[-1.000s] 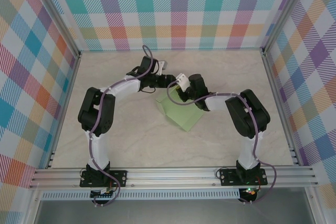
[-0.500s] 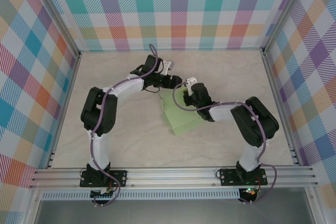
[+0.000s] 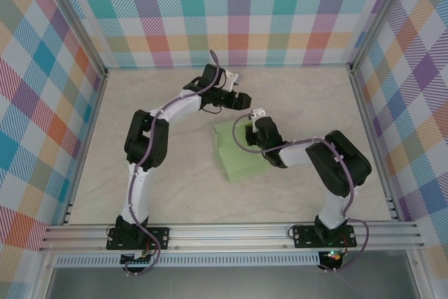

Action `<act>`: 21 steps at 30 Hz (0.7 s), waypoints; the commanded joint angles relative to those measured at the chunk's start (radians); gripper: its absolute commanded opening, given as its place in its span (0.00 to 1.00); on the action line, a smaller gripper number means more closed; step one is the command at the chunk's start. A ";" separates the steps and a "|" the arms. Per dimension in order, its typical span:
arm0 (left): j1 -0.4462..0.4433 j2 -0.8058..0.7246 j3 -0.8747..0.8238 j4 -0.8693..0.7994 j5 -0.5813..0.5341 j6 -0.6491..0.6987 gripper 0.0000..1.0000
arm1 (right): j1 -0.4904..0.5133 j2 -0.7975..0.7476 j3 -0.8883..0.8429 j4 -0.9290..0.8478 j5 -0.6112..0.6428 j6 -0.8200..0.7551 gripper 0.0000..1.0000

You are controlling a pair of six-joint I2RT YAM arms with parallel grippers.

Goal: Fold the paper box

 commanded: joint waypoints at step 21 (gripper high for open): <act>-0.054 -0.031 -0.099 -0.192 0.090 0.312 0.71 | 0.014 0.108 -0.088 0.279 -0.030 -0.051 0.15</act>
